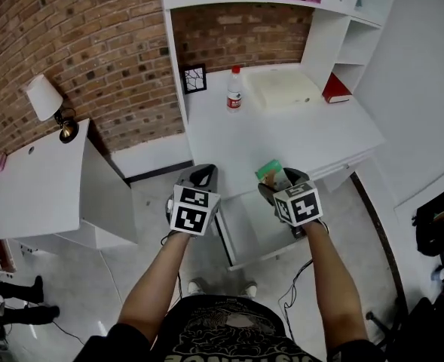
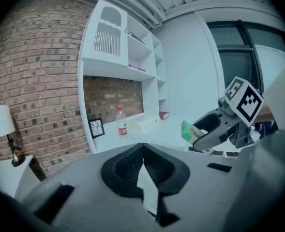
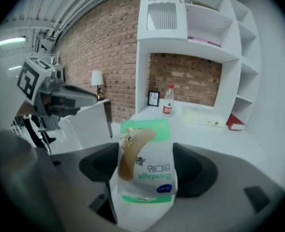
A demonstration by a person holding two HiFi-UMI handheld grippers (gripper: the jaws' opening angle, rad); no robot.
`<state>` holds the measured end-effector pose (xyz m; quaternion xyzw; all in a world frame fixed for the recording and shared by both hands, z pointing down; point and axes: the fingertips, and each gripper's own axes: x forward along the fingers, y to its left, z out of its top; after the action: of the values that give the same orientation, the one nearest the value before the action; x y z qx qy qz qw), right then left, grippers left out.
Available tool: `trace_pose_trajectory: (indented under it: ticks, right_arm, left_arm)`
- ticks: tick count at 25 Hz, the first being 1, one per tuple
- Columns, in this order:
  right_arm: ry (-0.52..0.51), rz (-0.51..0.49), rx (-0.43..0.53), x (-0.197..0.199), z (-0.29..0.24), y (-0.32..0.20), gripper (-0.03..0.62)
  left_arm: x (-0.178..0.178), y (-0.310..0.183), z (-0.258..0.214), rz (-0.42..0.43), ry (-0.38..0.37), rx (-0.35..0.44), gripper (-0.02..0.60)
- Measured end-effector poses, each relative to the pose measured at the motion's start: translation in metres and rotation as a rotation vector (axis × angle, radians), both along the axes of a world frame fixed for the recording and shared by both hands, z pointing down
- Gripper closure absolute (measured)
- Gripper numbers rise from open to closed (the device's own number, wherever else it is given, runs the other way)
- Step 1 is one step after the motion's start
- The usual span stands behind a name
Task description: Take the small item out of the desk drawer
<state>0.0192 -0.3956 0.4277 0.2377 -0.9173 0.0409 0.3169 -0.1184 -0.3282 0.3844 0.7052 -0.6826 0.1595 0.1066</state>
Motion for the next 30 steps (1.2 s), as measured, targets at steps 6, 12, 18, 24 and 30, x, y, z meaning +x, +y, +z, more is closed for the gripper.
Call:
trace_pose_trajectory:
  ticks: [6, 12, 18, 24, 30]
  right_arm:
    - [-0.156, 0.161, 0.07, 0.012, -0.059, -0.012, 0.246]
    - [-0.262, 0.296, 0.135, 0.028, -0.097, -0.02, 0.246]
    - [-0.313, 0.36, 0.192, 0.04, -0.115, -0.026, 0.246]
    - [-0.315, 0.372, 0.194, 0.039, -0.117, -0.026, 0.246]
    - [-0.31, 0.368, 0.214, 0.038, -0.121, -0.026, 0.246]
  left_arm:
    - [0.0, -0.015, -0.024, 0.059, -0.032, 0.027, 0.575]
    - [-0.003, -0.024, -0.048, 0.083, -0.023, 0.067, 0.575]
    - [-0.001, -0.028, -0.048, 0.101, -0.021, 0.072, 0.575]
    - [-0.009, -0.024, -0.049, 0.09, -0.008, 0.072, 0.575]
    - [-0.011, -0.022, -0.048, 0.082, -0.001, 0.075, 0.576]
